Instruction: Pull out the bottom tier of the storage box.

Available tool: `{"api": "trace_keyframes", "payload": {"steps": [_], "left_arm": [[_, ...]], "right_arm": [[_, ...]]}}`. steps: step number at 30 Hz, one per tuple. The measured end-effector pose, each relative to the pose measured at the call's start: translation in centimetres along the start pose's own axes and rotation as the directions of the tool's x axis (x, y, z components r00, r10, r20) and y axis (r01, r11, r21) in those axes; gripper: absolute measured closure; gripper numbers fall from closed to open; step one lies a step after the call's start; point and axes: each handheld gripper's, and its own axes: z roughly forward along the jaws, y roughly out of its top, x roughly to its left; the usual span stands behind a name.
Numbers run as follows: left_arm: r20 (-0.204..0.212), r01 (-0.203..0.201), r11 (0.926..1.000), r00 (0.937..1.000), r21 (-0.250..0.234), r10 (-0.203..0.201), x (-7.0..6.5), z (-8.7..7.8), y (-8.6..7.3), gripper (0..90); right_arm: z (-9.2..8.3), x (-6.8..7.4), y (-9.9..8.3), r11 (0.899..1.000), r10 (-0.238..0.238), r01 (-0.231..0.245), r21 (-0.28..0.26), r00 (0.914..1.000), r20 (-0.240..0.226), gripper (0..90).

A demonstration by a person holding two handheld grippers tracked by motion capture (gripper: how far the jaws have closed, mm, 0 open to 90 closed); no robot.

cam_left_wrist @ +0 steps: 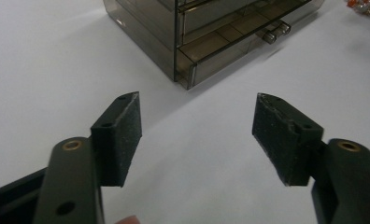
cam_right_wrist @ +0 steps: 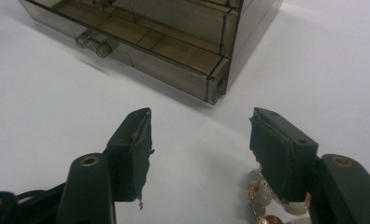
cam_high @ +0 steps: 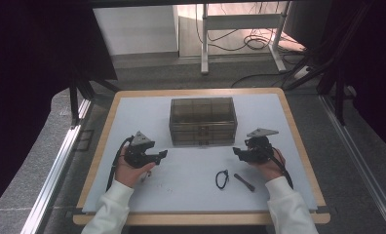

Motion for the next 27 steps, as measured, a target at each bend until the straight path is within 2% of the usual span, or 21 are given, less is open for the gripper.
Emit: {"api": "trace_keyframes", "payload": {"steps": [6, 15, 17, 22, 27], "left_arm": [[0.002, -0.005, 0.9998, 1.0000, 0.018, 0.005, -0.1, 1.0, 0.4, 43.4], [0.007, -0.007, 0.9990, 1.0000, 0.044, 0.007, -0.1, 2.3, 0.7, 51.0], [0.014, 0.009, 0.9991, 0.9999, 0.042, -0.009, -0.1, 2.9, 0.8, 52.6], [0.023, 0.027, 0.9980, 0.9993, 0.057, -0.028, 0.1, 3.8, 0.7, 53.9], [0.025, 0.024, 0.9973, 0.9994, 0.069, -0.026, 0.1, 4.5, 0.7, 54.0]], "right_arm": [[1.0, -0.2, 0.3, 1.000, -0.015, 0.015, 0.009, 0.9999, -0.002, 46.9], [1.8, -0.1, 0.9, 0.999, -0.030, 0.030, 0.023, 0.9995, -0.002, 50.0], [2.1, -0.2, 1.2, 0.999, -0.031, 0.031, 0.030, 0.9995, -0.002, 50.0], [2.7, -0.3, 1.2, 0.999, -0.026, 0.026, 0.035, 0.9997, -0.001, 51.0], [3.2, -0.3, 1.2, 0.999, -0.035, 0.035, 0.042, 0.9994, 0.000, 53.6]]}}
